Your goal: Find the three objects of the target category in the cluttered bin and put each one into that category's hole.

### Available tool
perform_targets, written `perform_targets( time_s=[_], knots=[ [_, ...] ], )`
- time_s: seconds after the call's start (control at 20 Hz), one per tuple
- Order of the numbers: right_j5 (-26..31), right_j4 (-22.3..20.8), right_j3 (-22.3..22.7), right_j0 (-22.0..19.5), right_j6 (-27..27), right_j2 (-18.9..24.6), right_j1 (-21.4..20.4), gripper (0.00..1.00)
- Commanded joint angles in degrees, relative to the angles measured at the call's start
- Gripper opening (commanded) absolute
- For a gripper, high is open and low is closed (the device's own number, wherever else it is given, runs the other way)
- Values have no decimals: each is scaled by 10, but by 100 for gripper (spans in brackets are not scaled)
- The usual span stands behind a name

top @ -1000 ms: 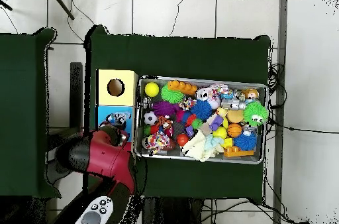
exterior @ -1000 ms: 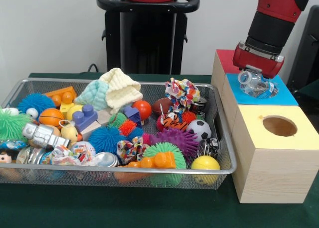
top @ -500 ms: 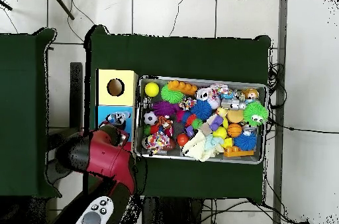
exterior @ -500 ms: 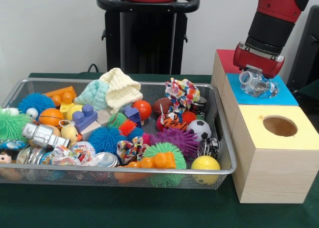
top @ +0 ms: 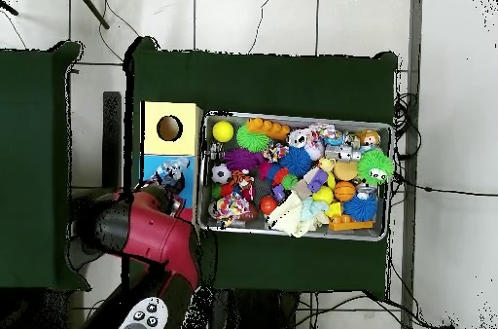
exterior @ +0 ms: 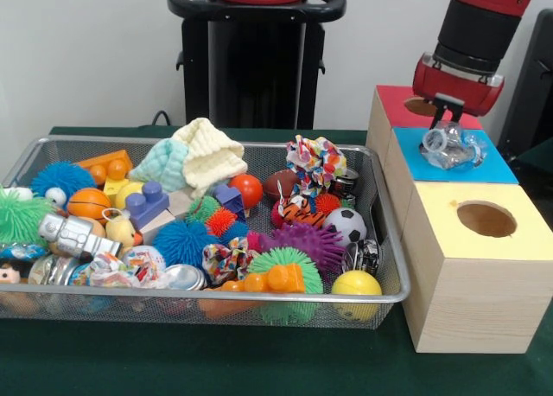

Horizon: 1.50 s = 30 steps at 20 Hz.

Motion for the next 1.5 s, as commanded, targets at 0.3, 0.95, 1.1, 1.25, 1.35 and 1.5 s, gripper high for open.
perform_targets(
  time_s=[0.3,0.95,1.1,1.25,1.35,1.5],
  knots=[
    [59,4,-19,-33,123,59,-38,0],
    [4,5,-2,-43,111,84,-31,0],
    [16,3,-3,-42,112,81,-35,0],
    [42,-2,-11,-42,112,73,-41,0],
    [66,-5,-26,-39,119,63,-42,0],
    [92,-5,-51,-32,138,51,-35,0]
  ],
)
